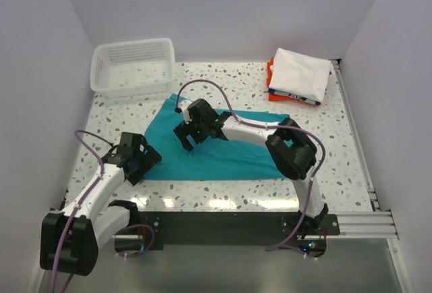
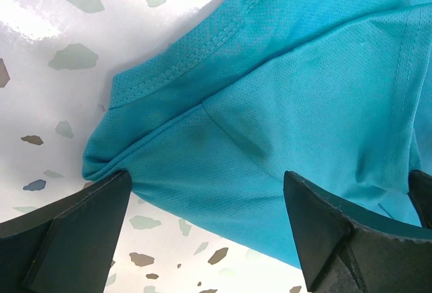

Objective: Fold and stack the t-shirts
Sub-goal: Fold the tshirt

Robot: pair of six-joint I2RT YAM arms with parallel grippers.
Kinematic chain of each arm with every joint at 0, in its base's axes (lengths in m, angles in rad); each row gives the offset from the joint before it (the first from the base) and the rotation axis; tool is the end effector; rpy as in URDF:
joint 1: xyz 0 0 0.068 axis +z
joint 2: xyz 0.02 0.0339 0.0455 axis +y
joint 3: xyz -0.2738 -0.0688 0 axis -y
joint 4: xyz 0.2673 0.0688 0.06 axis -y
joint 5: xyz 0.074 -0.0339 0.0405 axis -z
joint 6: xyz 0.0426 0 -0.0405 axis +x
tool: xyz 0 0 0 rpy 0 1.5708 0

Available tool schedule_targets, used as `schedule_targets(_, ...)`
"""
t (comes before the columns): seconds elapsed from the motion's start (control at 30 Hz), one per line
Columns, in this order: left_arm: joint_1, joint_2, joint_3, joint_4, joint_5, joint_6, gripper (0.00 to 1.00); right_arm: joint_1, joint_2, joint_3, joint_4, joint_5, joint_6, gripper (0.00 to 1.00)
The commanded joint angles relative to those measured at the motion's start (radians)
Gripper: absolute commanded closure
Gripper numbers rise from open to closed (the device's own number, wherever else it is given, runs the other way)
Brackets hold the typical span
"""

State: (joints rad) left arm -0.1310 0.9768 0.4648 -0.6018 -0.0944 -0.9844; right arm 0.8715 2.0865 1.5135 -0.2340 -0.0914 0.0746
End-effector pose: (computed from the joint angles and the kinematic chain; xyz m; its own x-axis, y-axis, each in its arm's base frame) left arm 0.1795 -0.0196 0.1573 -0.5663 -0.7618 -0.3146 -0.6919 0.6468 -0.3207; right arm 0.3142 0.3796 0.1731 -0.5234 -0.5070 -0.6848 -0.7659 0.6322 0.1173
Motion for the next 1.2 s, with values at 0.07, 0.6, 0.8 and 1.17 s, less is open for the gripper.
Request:
schedule_targets(0.07, 0.010, -0.030, 0.020, -0.027, -0.025, 0.009, 0.00, 0.003, -0.127, 0.028, -0.065, 0.186, 0.109, 0.01)
schedule_targets(0.6, 0.001, -0.004, 0.140, 0.075, 0.134, 0.081, 0.00, -0.106, -0.727, -0.505, -0.241, 0.449, 0.485, 0.01)
schedule_targets(0.8, -0.137, 0.158, 0.198, 0.186, 0.145, 0.056, 0.00, -0.143, -0.856, -0.694, -0.272, 0.420, 0.551, 0.01)
schedule_targets(1.17, -0.173, 0.413, 0.299, 0.266, 0.131, 0.055, 0.00, -0.265, -0.748, -0.767, -0.165, 0.319, 0.553, 0.01)
